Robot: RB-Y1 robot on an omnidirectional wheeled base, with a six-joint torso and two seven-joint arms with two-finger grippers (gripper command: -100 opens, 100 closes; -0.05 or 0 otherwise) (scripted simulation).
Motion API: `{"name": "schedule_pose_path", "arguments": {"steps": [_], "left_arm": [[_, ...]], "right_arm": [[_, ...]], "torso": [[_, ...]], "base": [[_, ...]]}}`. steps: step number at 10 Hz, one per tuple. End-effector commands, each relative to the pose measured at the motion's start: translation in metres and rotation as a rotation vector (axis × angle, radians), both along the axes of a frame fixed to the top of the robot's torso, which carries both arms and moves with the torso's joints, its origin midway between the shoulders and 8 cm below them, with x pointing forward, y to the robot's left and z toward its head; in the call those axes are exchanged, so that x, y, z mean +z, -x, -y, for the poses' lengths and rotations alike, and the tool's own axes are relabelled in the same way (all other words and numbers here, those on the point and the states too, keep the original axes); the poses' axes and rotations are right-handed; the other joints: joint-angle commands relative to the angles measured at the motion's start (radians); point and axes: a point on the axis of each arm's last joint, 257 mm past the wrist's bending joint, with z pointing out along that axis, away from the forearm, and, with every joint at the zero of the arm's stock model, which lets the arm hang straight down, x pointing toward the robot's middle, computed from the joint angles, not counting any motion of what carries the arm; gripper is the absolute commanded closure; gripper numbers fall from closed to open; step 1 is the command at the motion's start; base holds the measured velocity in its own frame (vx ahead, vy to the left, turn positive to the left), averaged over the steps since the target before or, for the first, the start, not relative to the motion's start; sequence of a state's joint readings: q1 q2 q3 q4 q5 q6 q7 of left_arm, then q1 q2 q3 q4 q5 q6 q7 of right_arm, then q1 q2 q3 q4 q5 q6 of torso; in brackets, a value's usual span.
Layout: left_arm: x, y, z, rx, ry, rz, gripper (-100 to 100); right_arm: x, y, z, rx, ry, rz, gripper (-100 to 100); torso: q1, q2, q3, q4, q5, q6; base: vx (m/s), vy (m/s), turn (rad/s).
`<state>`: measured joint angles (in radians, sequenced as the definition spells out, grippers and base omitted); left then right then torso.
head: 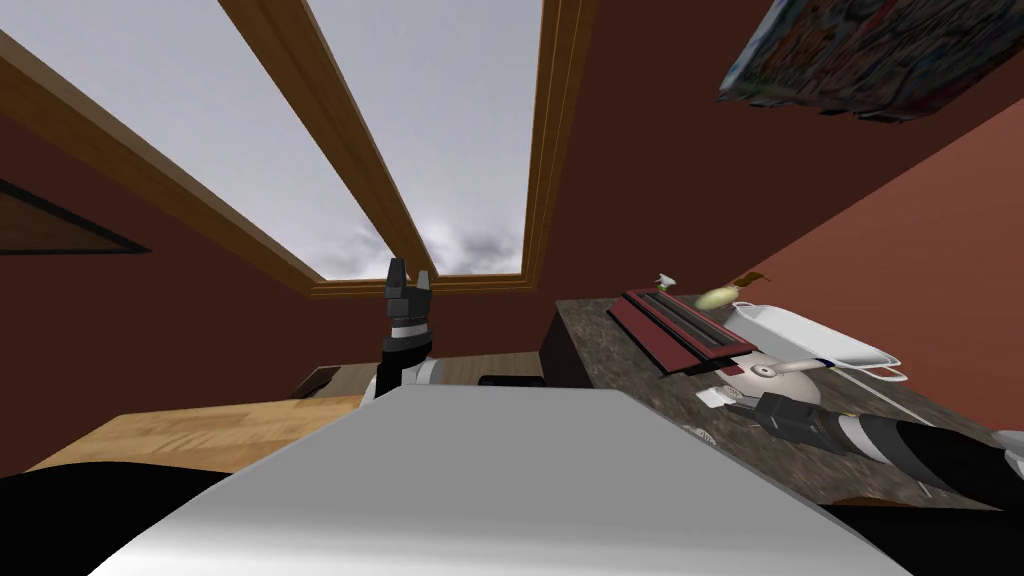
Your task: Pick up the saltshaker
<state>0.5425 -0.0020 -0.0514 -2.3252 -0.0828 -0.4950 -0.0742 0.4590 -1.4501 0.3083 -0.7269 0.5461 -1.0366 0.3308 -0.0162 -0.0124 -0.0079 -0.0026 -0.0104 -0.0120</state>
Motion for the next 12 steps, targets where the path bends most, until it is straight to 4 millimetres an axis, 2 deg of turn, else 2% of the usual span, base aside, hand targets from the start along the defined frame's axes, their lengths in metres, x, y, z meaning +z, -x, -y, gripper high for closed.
{"name": "schedule_pose_path", "arguments": {"steps": [1, 3, 4, 5, 6, 7, 9, 10, 11, 12], "left_arm": [[0.000, 0.000, 0.000, 0.000, 0.000, 0.000, 0], [0.000, 0.000, 0.000, 0.000, 0.000, 0.000, 0], [0.000, 0.000, 0.000, 0.000, 0.000, 0.000, 0], [0.000, 0.000, 0.000, 0.000, 0.000, 0.000, 0], [0.000, 0.000, 0.000, 0.000, 0.000, 0.000, 0], [0.000, 0.000, 0.000, 0.000, 0.000, 0.000, 0], [0.000, 0.000, 0.000, 0.000, 0.000, 0.000, 0], [0.000, 0.000, 0.000, 0.000, 0.000, 0.000, 0], [0.000, 0.000, 0.000, 0.000, 0.000, 0.000, 0], [0.000, 0.000, 0.000, 0.000, 0.000, 0.000, 0]], "right_arm": [[-0.004, 0.022, 0.002, -0.017, -0.005, -0.025, 100], [0.004, 0.009, 0.005, -0.020, 0.002, 0.010, 100], [-0.001, 0.034, 0.007, -0.039, -0.005, -0.019, 100], [0.005, 0.024, 0.010, -0.042, 0.002, 0.009, 100], [-0.002, 0.053, 0.010, -0.063, -0.009, -0.033, 100], [0.005, 0.034, 0.008, -0.048, -0.012, 0.012, 100], [0.006, 0.041, 0.015, -0.067, 0.001, 0.006, 100], [0.004, 0.064, 0.017, -0.094, -0.004, -0.014, 100], [0.008, 0.058, 0.019, -0.096, 0.000, 0.002, 100], [0.004, 0.086, 0.019, -0.123, -0.009, -0.030, 100]], "torso": [[0.000, 0.000, 0.000, 0.000, 0.000, 0.000], [0.000, 0.000, 0.000, 0.000, 0.000, -0.001], [0.000, 0.000, 0.000, 0.000, 0.000, 0.000], [-0.001, 0.000, 0.000, 0.000, -0.001, 0.000], [-0.001, 0.000, 0.000, 0.000, 0.000, 0.000], [0.000, 0.001, 0.000, 0.000, -0.001, 0.001], [-0.001, 0.000, 0.000, 0.000, 0.000, 0.000], [-0.001, 0.000, 0.000, 0.000, 0.000, 0.001], [-0.001, 0.001, 0.001, 0.000, 0.000, 0.003], [-0.001, 0.002, 0.001, 0.000, 0.000, 0.002]], "base": [[-0.003, 0.008, 0.118], [-0.005, 0.003, 0.062], [-0.003, 0.004, 0.170], [-0.005, 0.003, 0.078], [-0.003, 0.006, 0.155], [-0.008, 0.005, 0.058], [-0.002, 0.002, 0.009], [-0.001, 0.005, 0.276], [-0.004, 0.003, -0.035], [-0.008, 0.009, 0.133]]}}
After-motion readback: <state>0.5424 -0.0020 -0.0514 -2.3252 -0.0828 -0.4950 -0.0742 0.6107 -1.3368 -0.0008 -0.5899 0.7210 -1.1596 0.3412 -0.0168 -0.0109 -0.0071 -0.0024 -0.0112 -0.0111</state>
